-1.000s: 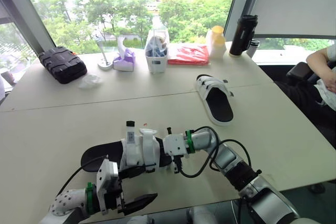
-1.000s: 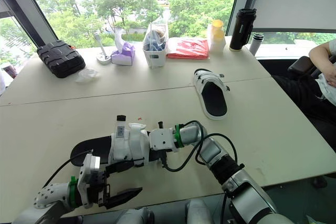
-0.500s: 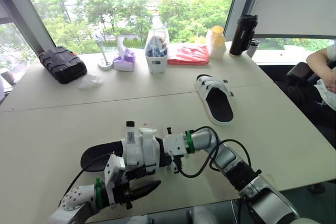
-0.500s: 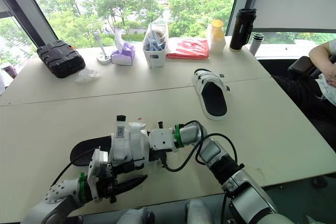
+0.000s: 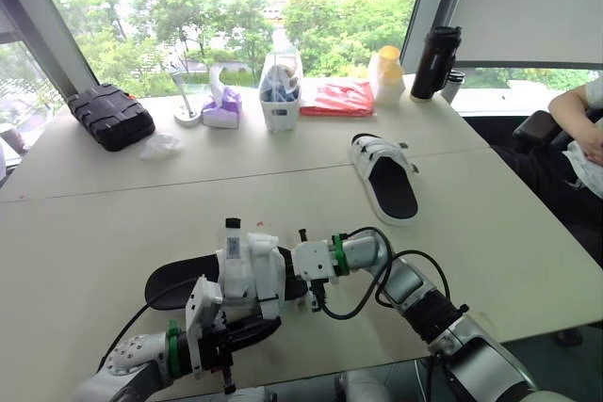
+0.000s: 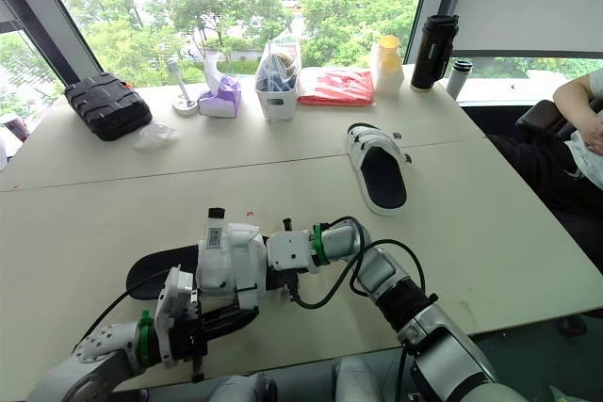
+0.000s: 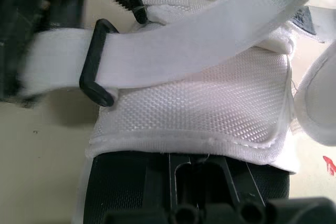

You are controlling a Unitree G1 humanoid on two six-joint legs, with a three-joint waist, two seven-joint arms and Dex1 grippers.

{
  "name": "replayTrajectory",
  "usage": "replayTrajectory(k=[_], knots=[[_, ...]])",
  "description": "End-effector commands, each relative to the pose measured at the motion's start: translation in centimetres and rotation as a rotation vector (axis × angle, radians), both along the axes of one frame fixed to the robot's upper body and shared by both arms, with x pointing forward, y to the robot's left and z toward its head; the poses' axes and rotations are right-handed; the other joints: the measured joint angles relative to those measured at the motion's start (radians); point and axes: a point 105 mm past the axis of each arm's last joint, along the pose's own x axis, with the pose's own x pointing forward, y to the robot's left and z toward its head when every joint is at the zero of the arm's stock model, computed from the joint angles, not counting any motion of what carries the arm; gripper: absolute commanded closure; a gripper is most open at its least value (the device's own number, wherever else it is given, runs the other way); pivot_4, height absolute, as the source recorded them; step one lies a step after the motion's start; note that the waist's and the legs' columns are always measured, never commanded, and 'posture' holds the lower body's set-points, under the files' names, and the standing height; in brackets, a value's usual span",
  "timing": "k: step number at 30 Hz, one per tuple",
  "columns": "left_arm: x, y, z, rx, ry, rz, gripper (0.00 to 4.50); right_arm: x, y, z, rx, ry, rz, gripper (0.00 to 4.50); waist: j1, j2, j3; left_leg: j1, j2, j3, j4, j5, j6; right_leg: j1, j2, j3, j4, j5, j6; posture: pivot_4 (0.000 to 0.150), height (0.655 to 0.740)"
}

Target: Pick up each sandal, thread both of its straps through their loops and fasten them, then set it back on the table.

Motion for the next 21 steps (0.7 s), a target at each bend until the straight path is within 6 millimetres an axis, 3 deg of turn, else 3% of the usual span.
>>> replayTrajectory(k=[1, 4, 8, 15, 21], knots=[[-2.9, -0.3, -0.7, 0.011, 0.142, -0.122, 4.49, -0.5, -0.7, -2.6, -0.099, 0.06, -0.007, 4.5, 0.002, 0.0, 0.0, 0.0, 0.0, 0.0, 0.0, 0.0, 0.0, -0.001, 0.0, 0.0, 0.0, 0.0, 0.0, 0.15, 0.74], [-4.5, 0.2, -1.1, 0.053, 0.197, -0.193, 4.49, -0.5, -0.7, -2.6, -0.099, 0.06, -0.005, 4.5, 0.003, 0.0, 0.0, 0.0, 0.0, 0.0, 0.0, 0.0, 0.0, 0.0, 0.0, 0.0, 0.0, 0.0, 0.0, 0.15, 0.74], [-4.8, 0.3, -0.7, 0.06, 0.181, -0.211, 4.49, -0.5, -0.6, -2.6, -0.1, 0.061, -0.002, 4.5, 0.001, 0.0, 0.0, 0.0, 0.0, 0.0, -0.001, 0.0, 0.0, -0.001, 0.0, 0.0, 0.0, -0.001, -0.001, 0.15, 0.74], [-4.3, 0.8, 1.9, 0.066, 0.098, -0.234, 4.49, -0.4, -0.7, -2.6, -0.101, 0.057, -0.001, 4.5, 0.003, -0.001, 0.0, 0.0, 0.001, 0.0, -0.006, 0.0, 0.0, -0.003, 0.0, 0.0, 0.0, 0.0, -0.004, 0.15, 0.74], [-2.1, 2.5, 6.2, 0.037, -0.017, -0.188, 4.49, -0.3, -0.7, -2.6, -0.103, 0.052, 0.0, 4.5, 0.002, -0.002, 0.001, 0.0, 0.001, 0.001, -0.007, 0.0, 0.0, -0.004, 0.0, 0.0, 0.0, 0.0, -0.004, 0.15, 0.74]])
